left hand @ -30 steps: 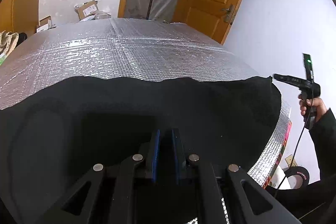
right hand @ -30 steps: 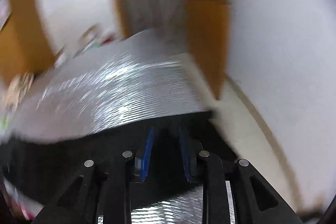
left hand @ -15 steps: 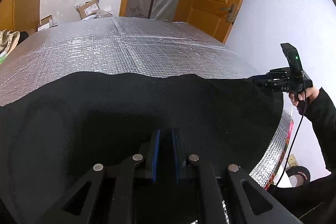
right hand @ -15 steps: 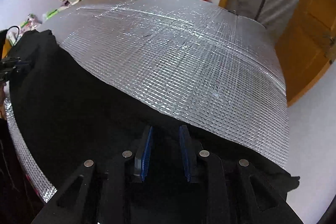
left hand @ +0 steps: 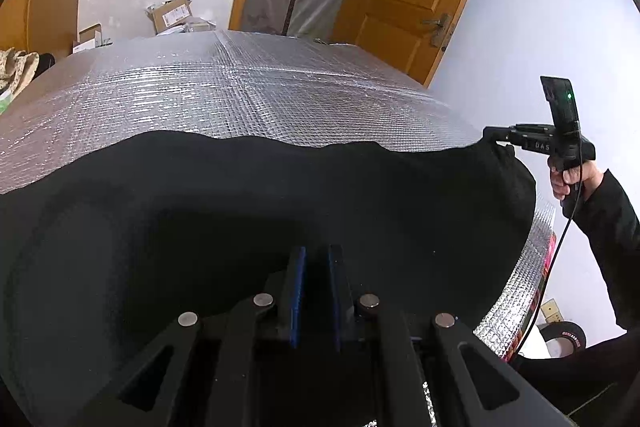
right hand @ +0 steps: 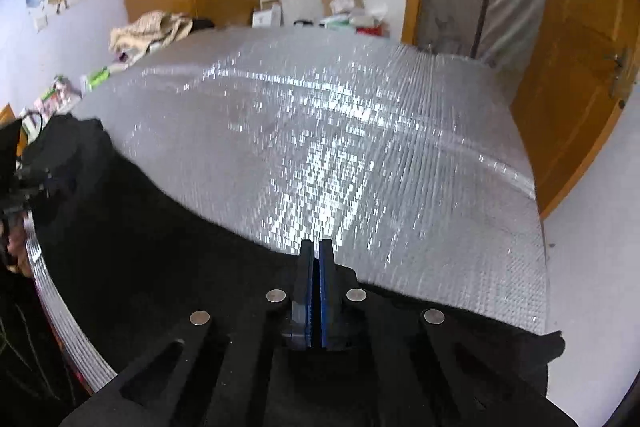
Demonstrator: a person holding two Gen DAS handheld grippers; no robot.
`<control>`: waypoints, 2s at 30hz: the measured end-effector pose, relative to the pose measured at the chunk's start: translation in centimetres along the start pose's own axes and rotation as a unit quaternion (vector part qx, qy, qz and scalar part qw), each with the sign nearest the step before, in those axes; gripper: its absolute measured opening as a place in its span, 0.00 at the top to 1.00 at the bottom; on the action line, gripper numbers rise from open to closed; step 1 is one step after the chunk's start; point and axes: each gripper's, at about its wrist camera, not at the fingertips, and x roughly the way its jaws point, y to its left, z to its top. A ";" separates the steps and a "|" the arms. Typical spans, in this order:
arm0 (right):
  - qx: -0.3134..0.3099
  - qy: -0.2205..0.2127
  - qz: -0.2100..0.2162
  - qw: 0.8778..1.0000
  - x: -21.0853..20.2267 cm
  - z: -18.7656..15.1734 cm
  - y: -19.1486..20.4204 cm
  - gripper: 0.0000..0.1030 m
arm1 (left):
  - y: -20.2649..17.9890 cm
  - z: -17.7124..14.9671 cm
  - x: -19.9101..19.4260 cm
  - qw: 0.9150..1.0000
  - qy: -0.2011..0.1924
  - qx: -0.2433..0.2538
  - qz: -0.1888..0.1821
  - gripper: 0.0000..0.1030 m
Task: Fold clothes
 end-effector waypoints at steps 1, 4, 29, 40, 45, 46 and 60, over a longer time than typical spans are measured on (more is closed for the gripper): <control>0.000 0.004 -0.014 1.000 0.5 0.0 -0.1 0.98 | -0.1 0.0 -0.1 1.000 -0.001 -0.001 0.002 0.89; 0.027 0.032 -0.035 0.999 2.1 -0.4 -1.2 0.98 | -0.2 0.1 -0.5 1.000 -0.006 -0.002 0.008 0.89; 0.279 -0.026 -0.137 0.950 -1.2 -7.7 -11.4 0.80 | -0.1 0.2 0.3 1.000 -0.002 0.006 -0.004 0.89; 0.378 -0.098 -0.139 0.910 -6.8 -12.7 -14.2 0.79 | -0.5 0.3 0.2 1.000 0.003 0.012 0.004 0.89; 0.370 -0.074 -0.127 0.917 -5.8 -14.3 -12.2 0.79 | -0.5 0.5 -0.2 1.000 -0.001 0.011 0.011 0.89; 0.384 -0.072 -0.140 0.910 -5.9 -15.0 -12.5 0.79 | -0.4 0.5 -0.5 1.000 -0.005 0.007 0.014 0.89; 0.252 -0.054 -0.046 0.965 -2.2 -8.0 -3.5 0.74 | 3.9 1.4 -4.7 0.989 -0.070 -0.073 0.111 0.89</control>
